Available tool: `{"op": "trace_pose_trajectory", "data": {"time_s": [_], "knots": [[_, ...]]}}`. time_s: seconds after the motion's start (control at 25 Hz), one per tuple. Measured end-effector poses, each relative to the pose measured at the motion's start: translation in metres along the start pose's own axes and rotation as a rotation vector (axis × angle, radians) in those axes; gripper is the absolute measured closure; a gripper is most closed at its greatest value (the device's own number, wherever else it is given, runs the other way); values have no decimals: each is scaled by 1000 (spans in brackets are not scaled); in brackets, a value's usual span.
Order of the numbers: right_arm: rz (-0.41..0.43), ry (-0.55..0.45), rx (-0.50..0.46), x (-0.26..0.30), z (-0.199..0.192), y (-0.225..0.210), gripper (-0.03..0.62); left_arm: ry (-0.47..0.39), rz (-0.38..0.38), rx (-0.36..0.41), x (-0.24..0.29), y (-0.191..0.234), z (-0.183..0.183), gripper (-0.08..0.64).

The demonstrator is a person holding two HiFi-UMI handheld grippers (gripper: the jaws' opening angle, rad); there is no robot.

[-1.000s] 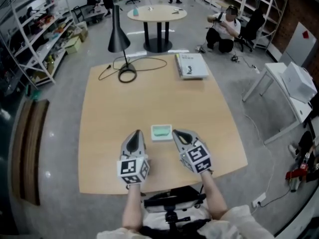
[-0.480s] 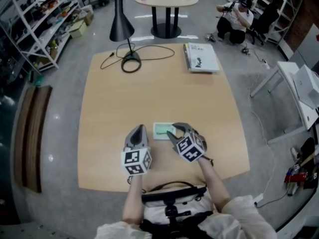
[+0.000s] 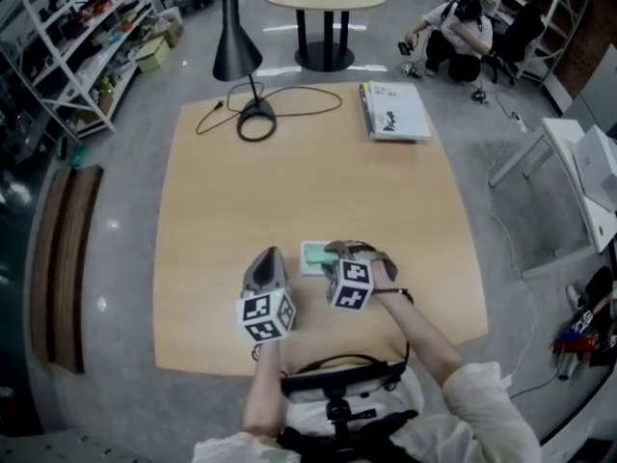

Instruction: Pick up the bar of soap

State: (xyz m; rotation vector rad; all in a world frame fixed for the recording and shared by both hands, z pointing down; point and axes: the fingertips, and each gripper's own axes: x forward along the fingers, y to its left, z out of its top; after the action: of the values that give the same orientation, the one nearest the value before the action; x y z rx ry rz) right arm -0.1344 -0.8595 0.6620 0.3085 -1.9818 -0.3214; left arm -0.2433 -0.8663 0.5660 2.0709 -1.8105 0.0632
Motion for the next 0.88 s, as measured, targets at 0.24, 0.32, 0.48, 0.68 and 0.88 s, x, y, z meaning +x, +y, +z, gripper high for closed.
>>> {"op": "trace_pose_trajectory", "data": {"time_s": [0.24, 0.32, 0.48, 0.68, 0.88], "knots": [[-9, 103, -140, 14, 2, -2, 453, 0, -1, -7, 1, 2, -1, 554], [-31, 136, -178, 19, 5, -3, 451, -1, -7, -14, 1, 1, 0, 554], [-17, 165, -158, 33, 7, -4, 482, 3, -17, -14, 2, 1, -2, 554], [-19, 179, -92, 35, 9, -7, 482, 24, -6, -25, 2, 8, -12, 554], [-18, 171, -58, 33, 11, -7, 479, 23, -9, -24, 1, 7, -11, 554]]}}
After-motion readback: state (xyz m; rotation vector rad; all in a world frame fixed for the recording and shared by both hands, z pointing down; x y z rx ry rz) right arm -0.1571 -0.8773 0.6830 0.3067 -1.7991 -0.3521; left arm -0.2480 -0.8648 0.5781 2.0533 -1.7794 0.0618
